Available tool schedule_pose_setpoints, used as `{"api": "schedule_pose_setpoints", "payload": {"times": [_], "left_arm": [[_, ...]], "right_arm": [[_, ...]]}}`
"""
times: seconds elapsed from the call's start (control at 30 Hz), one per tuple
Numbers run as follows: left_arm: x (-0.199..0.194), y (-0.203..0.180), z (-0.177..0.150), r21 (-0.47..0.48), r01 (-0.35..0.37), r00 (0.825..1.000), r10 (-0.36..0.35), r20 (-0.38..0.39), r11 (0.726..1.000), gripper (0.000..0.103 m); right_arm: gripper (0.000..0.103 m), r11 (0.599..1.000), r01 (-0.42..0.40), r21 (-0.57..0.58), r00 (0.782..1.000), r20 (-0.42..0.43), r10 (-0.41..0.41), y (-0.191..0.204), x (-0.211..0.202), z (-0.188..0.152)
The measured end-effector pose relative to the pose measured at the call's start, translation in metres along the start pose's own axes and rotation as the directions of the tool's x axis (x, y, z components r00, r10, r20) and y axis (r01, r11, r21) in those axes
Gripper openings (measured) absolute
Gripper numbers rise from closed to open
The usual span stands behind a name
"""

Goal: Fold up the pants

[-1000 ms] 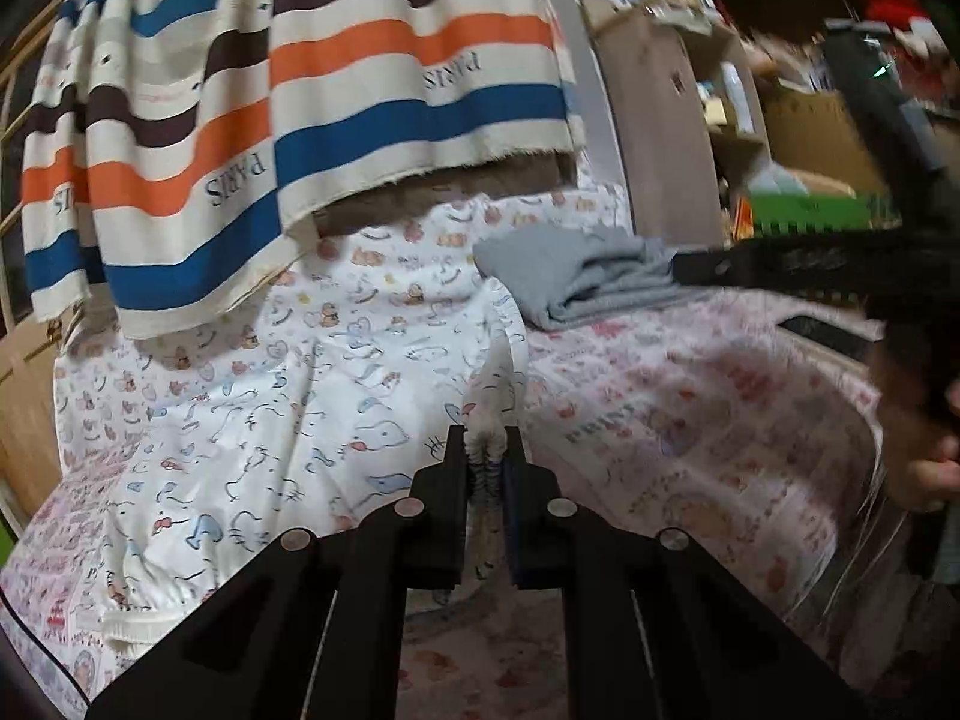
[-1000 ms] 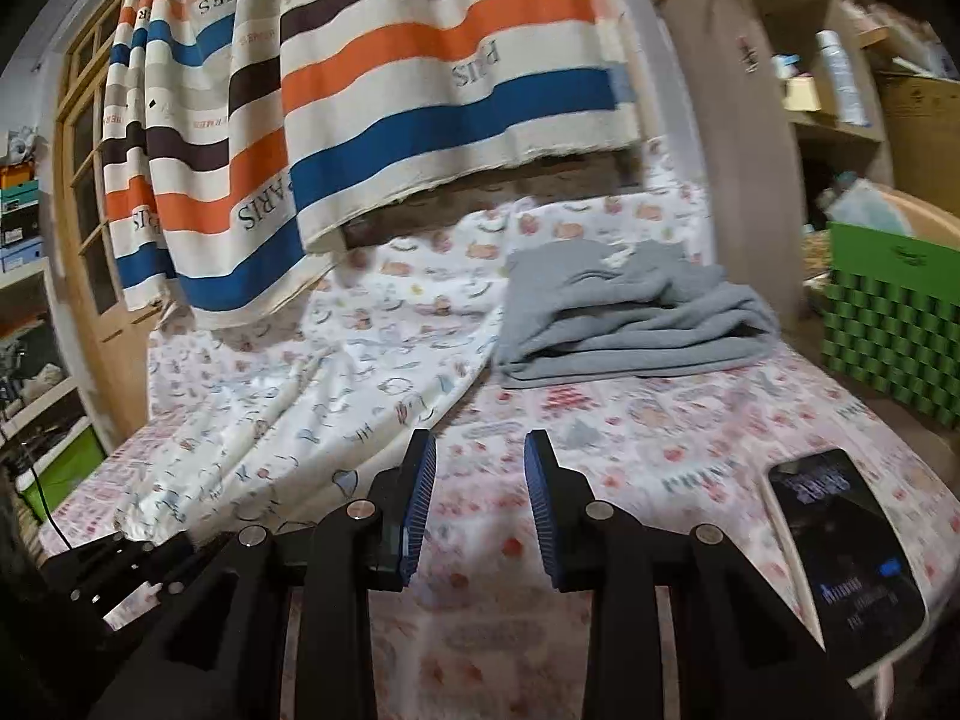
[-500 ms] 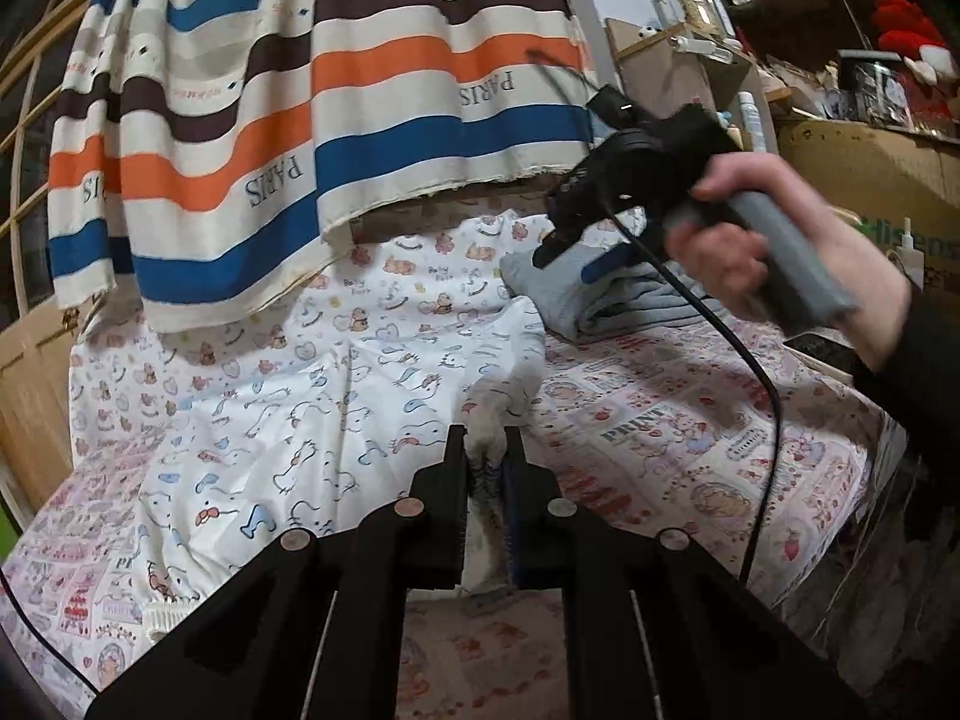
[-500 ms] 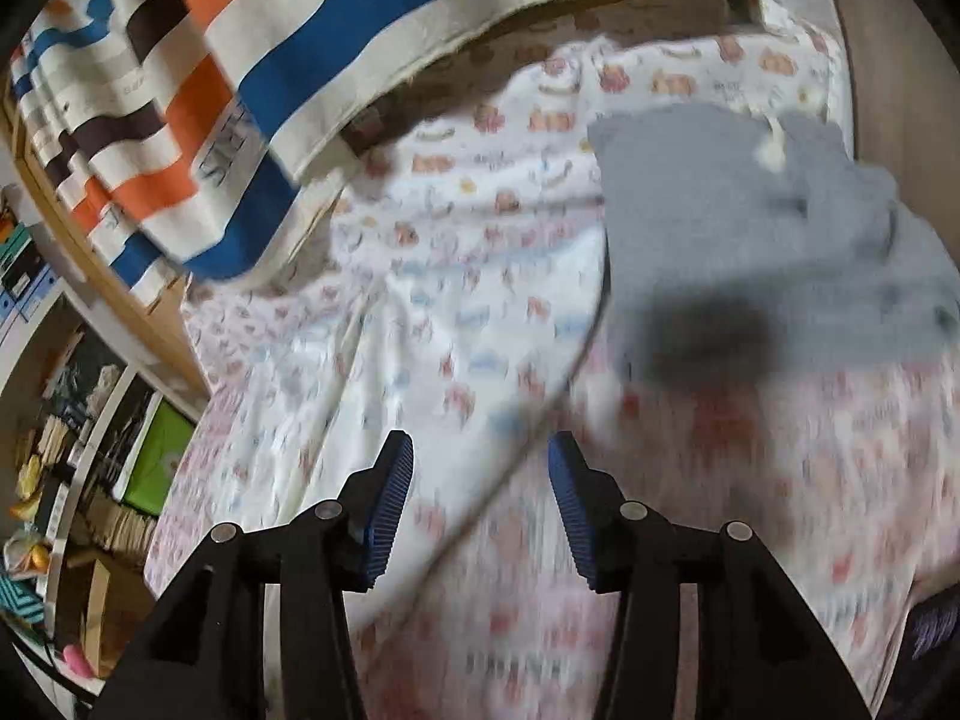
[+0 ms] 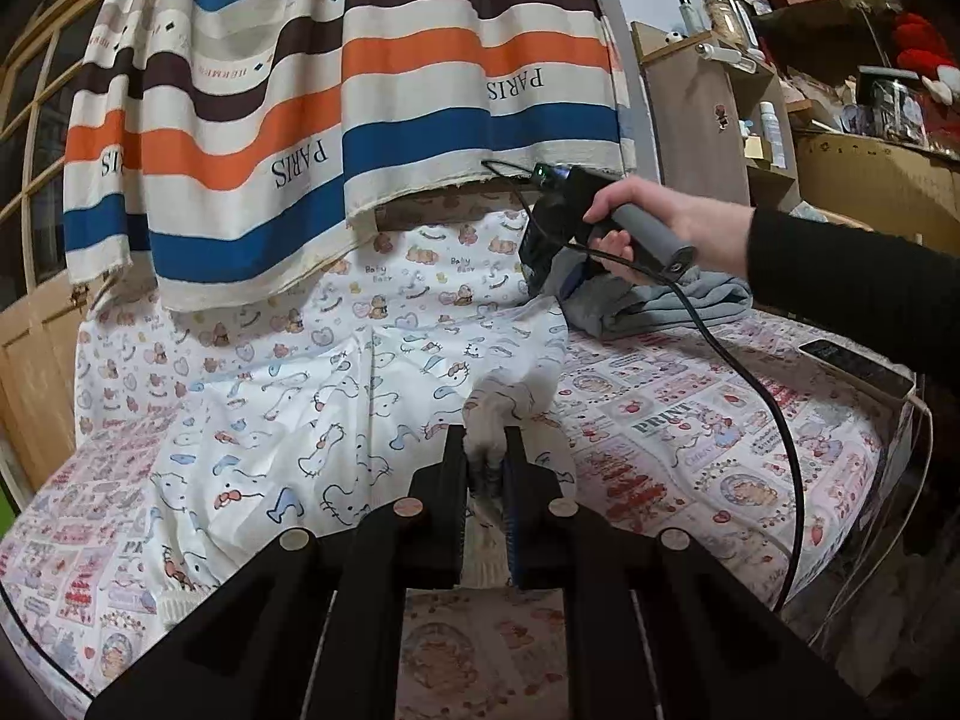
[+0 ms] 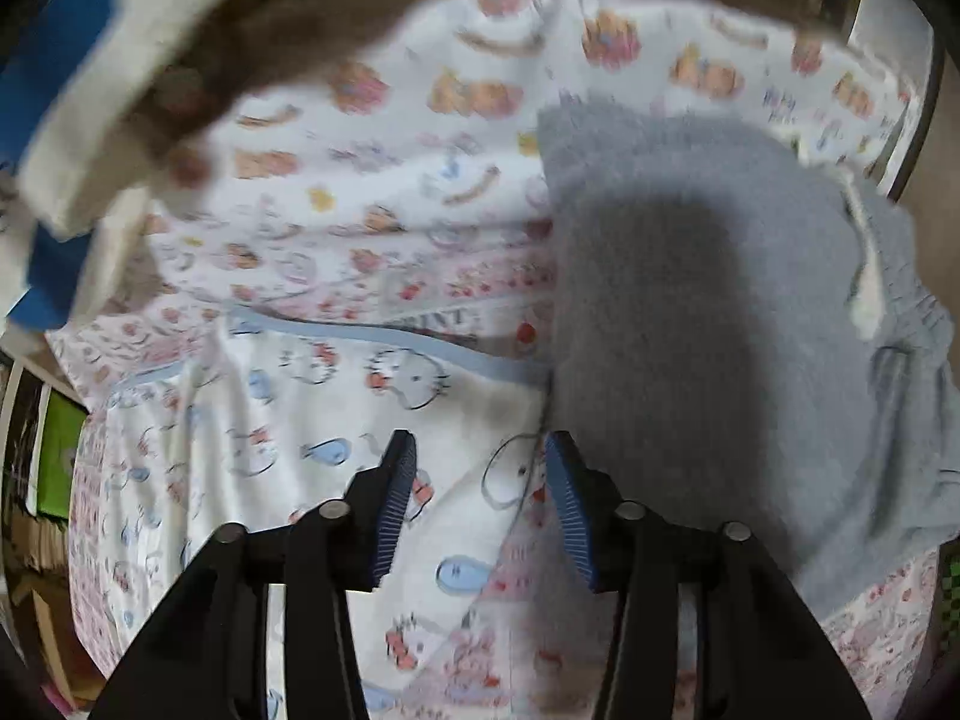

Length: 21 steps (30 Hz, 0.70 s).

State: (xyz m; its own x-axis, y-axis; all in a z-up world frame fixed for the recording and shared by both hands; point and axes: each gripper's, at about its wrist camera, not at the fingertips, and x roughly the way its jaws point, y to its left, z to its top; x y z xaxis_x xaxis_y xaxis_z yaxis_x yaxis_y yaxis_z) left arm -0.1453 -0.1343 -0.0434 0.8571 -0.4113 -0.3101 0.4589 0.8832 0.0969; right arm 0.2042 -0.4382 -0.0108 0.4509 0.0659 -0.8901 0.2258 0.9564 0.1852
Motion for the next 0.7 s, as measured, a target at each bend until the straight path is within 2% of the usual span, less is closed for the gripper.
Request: {"api": "schedule_pose_setpoints", "payload": {"times": [0.1,0.17,0.3,0.37,0.53,0.7], "left_arm": [[-0.001,0.002,0.001,-0.017,0.015,1.000,-0.015,0.004,1.000,0.010],[-0.003,0.003,0.001,-0.019,0.015,1.000,-0.015,0.009,1.000,0.010],[-0.006,0.007,0.001,-0.031,0.018,1.000,-0.018,0.014,0.999,0.010],[-0.006,0.009,0.001,-0.044,0.018,1.000,-0.017,0.009,0.999,0.010],[-0.015,0.020,0.001,-0.083,0.007,1.000,-0.007,0.008,0.997,0.010],[-0.013,0.022,-0.002,-0.084,-0.023,1.000,0.024,0.005,0.996,0.010]], "right_arm": [[0.019,1.000,0.021,0.015,0.999,-0.030,-0.021,-0.004,0.015,0.011],[0.015,0.999,0.053,0.006,0.996,-0.072,-0.053,-0.004,0.024,0.015],[0.013,0.983,0.172,-0.057,0.981,-0.083,-0.177,0.011,0.029,0.016],[0.013,0.976,0.202,-0.080,0.976,-0.069,-0.208,0.017,0.034,0.016],[0.015,0.979,0.192,-0.067,0.979,-0.061,-0.196,0.017,0.035,0.017],[0.017,0.996,0.083,-0.028,0.994,-0.063,-0.085,0.017,0.017,0.006]]}}
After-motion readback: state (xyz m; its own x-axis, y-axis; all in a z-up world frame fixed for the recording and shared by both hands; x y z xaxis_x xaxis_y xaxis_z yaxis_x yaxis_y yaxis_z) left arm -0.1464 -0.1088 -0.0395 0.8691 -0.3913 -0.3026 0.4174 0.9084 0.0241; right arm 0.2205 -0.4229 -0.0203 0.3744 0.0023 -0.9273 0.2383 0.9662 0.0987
